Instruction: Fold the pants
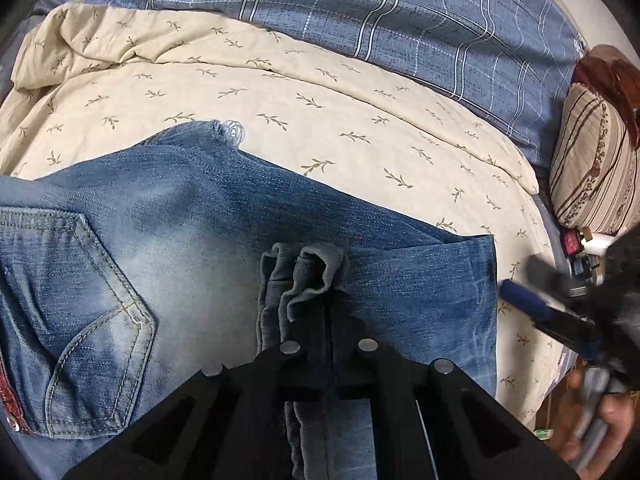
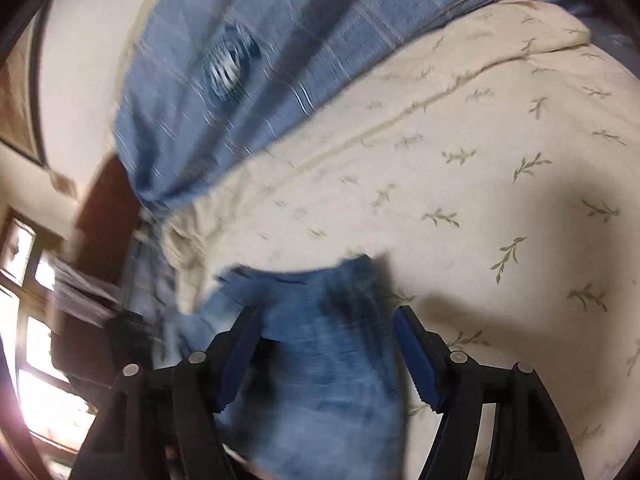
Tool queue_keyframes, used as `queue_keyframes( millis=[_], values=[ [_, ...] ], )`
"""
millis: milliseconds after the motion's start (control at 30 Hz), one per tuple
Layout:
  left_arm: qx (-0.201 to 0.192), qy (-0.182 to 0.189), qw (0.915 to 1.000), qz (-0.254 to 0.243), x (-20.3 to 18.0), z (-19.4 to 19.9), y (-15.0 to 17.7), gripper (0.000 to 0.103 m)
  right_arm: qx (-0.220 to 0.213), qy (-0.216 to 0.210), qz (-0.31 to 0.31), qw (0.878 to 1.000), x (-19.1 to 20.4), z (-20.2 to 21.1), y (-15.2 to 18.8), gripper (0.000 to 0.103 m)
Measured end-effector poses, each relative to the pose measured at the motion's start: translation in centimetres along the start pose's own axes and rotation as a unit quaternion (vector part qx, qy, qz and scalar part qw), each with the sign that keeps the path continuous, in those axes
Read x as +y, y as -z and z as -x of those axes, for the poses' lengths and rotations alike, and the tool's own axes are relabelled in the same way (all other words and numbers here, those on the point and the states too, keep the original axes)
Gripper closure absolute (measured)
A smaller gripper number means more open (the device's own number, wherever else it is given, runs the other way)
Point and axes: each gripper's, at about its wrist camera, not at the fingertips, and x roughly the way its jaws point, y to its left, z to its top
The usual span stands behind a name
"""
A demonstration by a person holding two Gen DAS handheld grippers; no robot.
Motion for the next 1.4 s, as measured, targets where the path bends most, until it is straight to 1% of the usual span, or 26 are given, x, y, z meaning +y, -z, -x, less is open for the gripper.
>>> queue_keyframes(
  millis=[33, 67, 100, 133, 200, 267, 300, 333, 367, 400, 433, 467, 533, 567, 667, 767, 833, 900, 967, 1033, 1133, 1233, 1267, 1333, 1367, 1400],
  values=[
    [-0.001, 0.002, 1.0000, 0.002, 0.0, 0.2, 0.1, 0.099, 0.006, 0.007, 0.002, 1.000, -0.2, -0.7, -0.1, 0.045],
    [-0.002, 0.003, 1.0000, 0.001, 0.1, 0.3, 0.2, 0.099, 0.011, 0.010, 0.004, 1.000, -0.3, -1.4, -0.2, 0.060],
    [-0.003, 0.003, 1.0000, 0.001, 0.1, 0.3, 0.2, 0.099, 0.020, 0.025, 0.012, 0.999, -0.2, -2.3, -0.3, 0.065],
    [-0.005, 0.004, 1.0000, 0.001, 0.1, 0.3, 0.2, 0.099, 0.023, 0.034, 0.017, 0.999, -0.2, -2.7, -0.4, 0.066],
    [-0.007, 0.007, 0.9999, 0.002, 0.2, 0.4, 0.2, 0.099, 0.009, 0.030, 0.025, 0.999, 0.4, -1.9, -0.4, 0.077],
    [-0.007, 0.009, 0.9999, 0.003, 0.2, 0.5, 0.2, 0.099, -0.014, 0.039, 0.059, 0.997, 1.8, -0.6, 0.1, 0.079],
    [-0.008, 0.008, 0.9999, 0.003, 0.2, 0.5, 0.2, 0.099, -0.020, 0.058, 0.073, 0.995, 2.5, -0.6, 0.4, 0.079],
    [-0.009, 0.007, 0.9999, 0.002, 0.1, 0.5, 0.2, 0.099, -0.018, 0.091, 0.085, 0.992, 2.5, -1.3, 0.6, 0.079],
    [-0.011, 0.006, 0.9999, -0.001, 0.1, 0.5, 0.2, 0.100, -0.012, 0.107, 0.081, 0.991, 2.1, -2.1, 0.5, 0.079],
    [-0.012, 0.003, 0.9999, -0.004, 0.0, 0.5, 0.3, 0.100, 0.001, 0.105, 0.054, 0.993, 0.6, -3.2, 0.4, 0.078],
    [-0.013, 0.002, 0.9999, -0.005, -0.1, 0.5, 0.3, 0.100, -0.009, 0.084, 0.037, 0.996, -0.1, -3.1, 0.3, 0.077],
    [-0.013, 0.001, 0.9999, -0.004, -0.1, 0.5, 0.2, 0.100, -0.011, 0.067, 0.024, 0.997, -0.4, -2.7, 0.2, 0.073],
    [-0.012, -0.001, 0.9999, -0.007, -0.3, 0.6, 0.2, 0.100, -0.007, 0.070, 0.015, 0.997, -0.1, -1.6, 0.2, 0.057],
    [-0.013, -0.002, 0.9999, -0.008, -0.4, 0.6, 0.2, 0.100, -0.020, 0.073, 0.022, 0.997, 0.4, -0.1, 0.4, 0.045],
    [-0.012, 0.010, 0.9998, -0.011, -0.5, 1.3, 0.3, 0.100, -0.035, 0.021, 0.007, 0.999, 0.7, 3.6, 2.1, 0.041],
    [-0.033, 0.023, 0.9990, -0.018, -0.8, 3.9, 1.1, 0.088, -0.016, 0.010, 0.012, 1.000, 0.8, 5.1, 4.8, 0.041],
    [-0.053, 0.045, 0.9972, -0.028, -0.9, 6.2, 2.5, 0.076, 0.000, 0.000, 0.009, 1.000, 0.6, 5.2, 6.9, 0.041],
    [-0.066, 0.044, 0.9963, -0.034, -0.8, 7.7, 4.5, 0.070, 0.010, -0.008, -0.004, 1.000, 0.0, 4.9, 8.9, 0.041],
    [-0.054, 0.057, 0.9960, -0.043, -1.0, 7.7, 6.0, 0.070, 0.013, -0.005, -0.008, 1.000, -0.5, 4.3, 10.1, 0.041],
    [-0.050, 0.052, 0.9959, -0.054, -1.1, 7.0, 7.1, 0.070, 0.021, 0.005, -0.014, 1.000, -0.8, 3.4, 10.7, 0.040],
    [-0.011, 0.009, 0.9983, -0.057, -0.7, 4.1, 7.7, 0.072, 0.026, 0.016, -0.013, 0.999, -0.9, 2.9, 11.1, 0.040],
    [-0.025, -0.009, 0.9959, -0.087, -1.3, 4.1, 8.1, 0.072, 0.016, 0.027, -0.022, 0.999, -0.9, 3.3, 11.1, 0.040],
    [-0.026, -0.013, 0.9956, -0.089, -1.4, 4.0, 8.1, 0.072, 0.007, 0.031, -0.022, 0.999, -1.1, 3.9, 11.2, 0.040],
    [-0.027, -0.013, 0.9959, -0.085, -1.3, 3.9, 8.1, 0.072, 0.015, 0.022, -0.029, 0.999, -1.3, 3.7, 11.3, 0.041],
    [-0.028, -0.013, 0.9961, -0.083, -1.3, 3.9, 8.0, 0.072, 0.027, 0.009, -0.028, 0.999, -1.1, 3.2, 11.4, 0.045],
    [-0.029, -0.014, 0.9960, -0.083, -1.3, 3.9, 8.0, 0.072, 0.031, 0.016, -0.020, 0.999, -0.8, 2.8, 11.5, 0.059]
  ],
)
